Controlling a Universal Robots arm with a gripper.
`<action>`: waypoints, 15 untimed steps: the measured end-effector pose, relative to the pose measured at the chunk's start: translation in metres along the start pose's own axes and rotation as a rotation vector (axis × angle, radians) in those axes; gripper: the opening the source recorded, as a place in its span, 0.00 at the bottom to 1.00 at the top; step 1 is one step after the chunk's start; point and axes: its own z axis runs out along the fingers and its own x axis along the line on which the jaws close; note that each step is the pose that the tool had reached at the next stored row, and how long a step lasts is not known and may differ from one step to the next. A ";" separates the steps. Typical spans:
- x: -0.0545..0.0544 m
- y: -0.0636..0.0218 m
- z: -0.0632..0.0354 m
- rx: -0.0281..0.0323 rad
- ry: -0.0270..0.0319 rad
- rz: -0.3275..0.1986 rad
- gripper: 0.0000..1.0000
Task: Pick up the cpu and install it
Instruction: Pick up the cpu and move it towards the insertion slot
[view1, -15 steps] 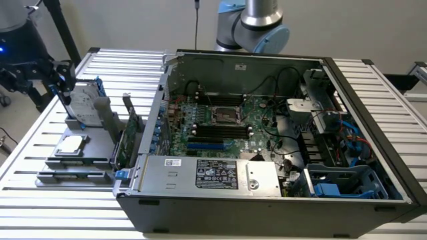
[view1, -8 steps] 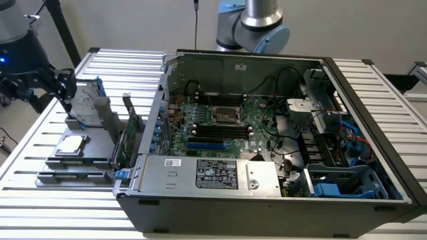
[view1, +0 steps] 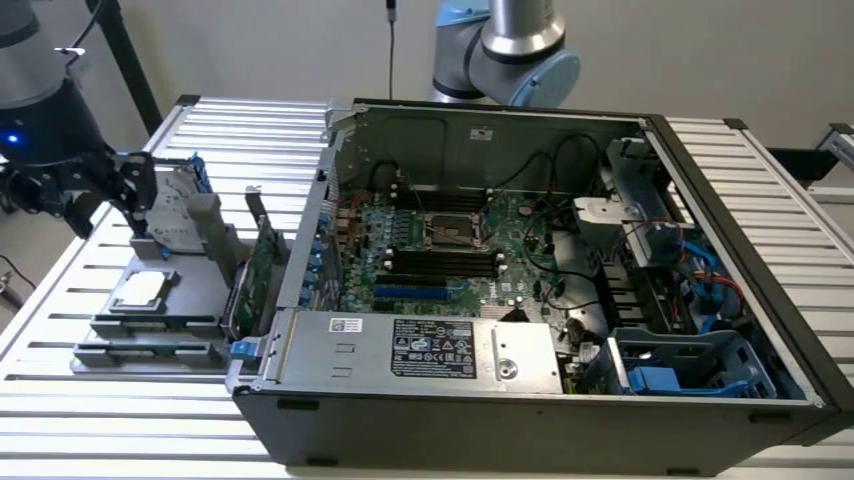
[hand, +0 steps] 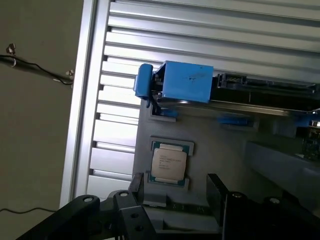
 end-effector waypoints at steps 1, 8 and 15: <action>0.000 -0.0002 0.0018 0.0000 0.0001 0.000 0.62; 0.000 -0.0014 0.0146 -0.0002 -0.0002 0.006 0.62; -0.001 -0.0023 0.0271 -0.0006 -0.0008 0.021 0.62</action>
